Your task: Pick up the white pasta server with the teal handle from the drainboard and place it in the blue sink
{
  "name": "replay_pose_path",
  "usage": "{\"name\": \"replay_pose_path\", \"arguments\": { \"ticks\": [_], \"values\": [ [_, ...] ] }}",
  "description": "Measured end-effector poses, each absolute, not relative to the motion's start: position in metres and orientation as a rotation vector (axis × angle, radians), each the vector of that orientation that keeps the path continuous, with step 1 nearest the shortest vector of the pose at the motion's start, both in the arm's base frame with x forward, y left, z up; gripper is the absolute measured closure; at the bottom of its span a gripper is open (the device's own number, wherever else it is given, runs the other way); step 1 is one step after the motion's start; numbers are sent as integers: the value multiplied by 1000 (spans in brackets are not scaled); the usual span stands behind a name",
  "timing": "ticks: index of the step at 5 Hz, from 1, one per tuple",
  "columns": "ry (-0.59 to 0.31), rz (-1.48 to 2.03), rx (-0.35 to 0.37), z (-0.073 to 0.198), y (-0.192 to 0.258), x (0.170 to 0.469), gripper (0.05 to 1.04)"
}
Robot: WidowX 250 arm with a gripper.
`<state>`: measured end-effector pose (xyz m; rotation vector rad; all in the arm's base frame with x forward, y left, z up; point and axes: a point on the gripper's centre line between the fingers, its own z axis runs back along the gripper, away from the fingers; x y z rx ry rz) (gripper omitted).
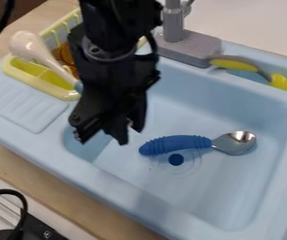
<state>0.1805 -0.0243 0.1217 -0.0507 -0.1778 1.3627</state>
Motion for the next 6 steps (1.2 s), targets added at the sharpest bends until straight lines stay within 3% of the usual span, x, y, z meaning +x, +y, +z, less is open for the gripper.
{"name": "replay_pose_path", "arguments": {
  "ticks": [3,6],
  "values": [
    [-76,1252,-224,119,-98,194,857],
    [24,1337,-383,110,-132,223,860]
  ]
}}
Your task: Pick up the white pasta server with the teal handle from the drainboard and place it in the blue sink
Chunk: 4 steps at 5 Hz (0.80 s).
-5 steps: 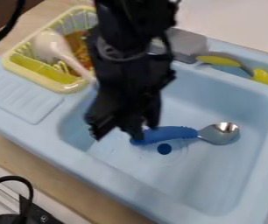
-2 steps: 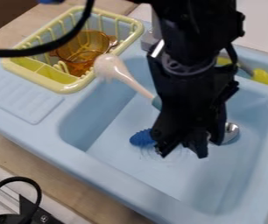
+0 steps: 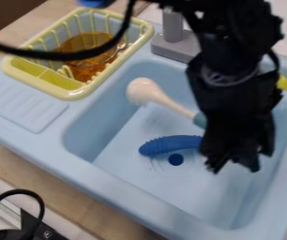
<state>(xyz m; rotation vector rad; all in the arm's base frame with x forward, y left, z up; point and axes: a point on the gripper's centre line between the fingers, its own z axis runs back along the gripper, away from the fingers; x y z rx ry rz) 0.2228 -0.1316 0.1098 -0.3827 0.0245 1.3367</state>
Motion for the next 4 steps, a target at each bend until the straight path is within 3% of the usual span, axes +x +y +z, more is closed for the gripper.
{"name": "replay_pose_path", "arguments": {
  "ticks": [2,4],
  "values": [
    [5,1498,-419,101,-123,262,860],
    [-20,1744,-452,93,-117,280,860]
  ]
}}
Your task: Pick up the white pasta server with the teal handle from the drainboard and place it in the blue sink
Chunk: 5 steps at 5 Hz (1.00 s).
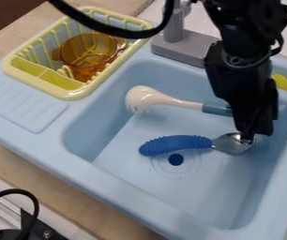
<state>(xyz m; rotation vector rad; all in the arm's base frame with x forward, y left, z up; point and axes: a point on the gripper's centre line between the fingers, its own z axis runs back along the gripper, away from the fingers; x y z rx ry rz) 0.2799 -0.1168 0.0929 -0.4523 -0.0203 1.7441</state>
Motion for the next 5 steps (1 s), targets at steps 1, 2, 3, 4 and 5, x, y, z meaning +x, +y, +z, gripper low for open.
{"name": "replay_pose_path", "arguments": {
  "ticks": [1,2,3,4,5],
  "values": [
    [-11,1858,-469,92,-117,282,860],
    [-1,1909,-445,86,-116,283,860],
    [-14,1955,-425,82,-112,289,860],
    [-6,1967,-396,77,-111,292,861],
    [12,1966,-387,76,-107,295,811]
  ]
}}
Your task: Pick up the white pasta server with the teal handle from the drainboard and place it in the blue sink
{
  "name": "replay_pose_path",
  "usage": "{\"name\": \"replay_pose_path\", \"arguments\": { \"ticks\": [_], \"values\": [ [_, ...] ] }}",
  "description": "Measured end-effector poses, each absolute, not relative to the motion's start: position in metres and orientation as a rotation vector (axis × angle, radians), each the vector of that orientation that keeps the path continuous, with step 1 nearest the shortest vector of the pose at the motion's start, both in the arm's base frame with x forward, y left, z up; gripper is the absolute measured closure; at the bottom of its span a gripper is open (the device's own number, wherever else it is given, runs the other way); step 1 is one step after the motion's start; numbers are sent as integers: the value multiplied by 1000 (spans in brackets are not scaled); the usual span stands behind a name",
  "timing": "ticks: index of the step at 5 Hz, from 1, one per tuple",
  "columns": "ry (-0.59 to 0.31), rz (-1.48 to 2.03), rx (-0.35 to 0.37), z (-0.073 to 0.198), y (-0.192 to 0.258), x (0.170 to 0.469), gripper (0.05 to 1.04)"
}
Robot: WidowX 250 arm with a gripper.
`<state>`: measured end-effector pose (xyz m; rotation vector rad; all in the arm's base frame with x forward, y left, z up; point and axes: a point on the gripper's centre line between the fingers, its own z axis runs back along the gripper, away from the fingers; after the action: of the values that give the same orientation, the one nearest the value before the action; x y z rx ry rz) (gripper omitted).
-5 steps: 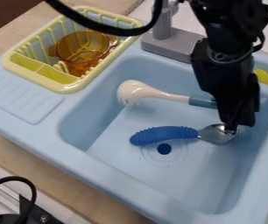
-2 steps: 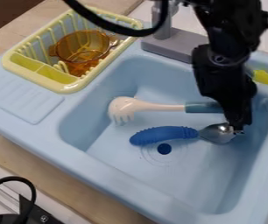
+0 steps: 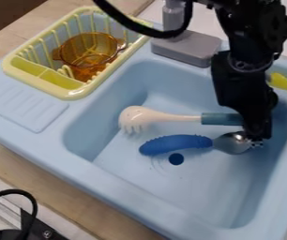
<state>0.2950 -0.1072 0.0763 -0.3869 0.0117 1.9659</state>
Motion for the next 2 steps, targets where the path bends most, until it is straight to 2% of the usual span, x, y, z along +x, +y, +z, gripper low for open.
{"name": "replay_pose_path", "arguments": {
  "ticks": [1,2],
  "values": [
    [8,1938,-367,76,-105,294,621],
    [9,1928,-358,76,-105,293,487]
  ]
}}
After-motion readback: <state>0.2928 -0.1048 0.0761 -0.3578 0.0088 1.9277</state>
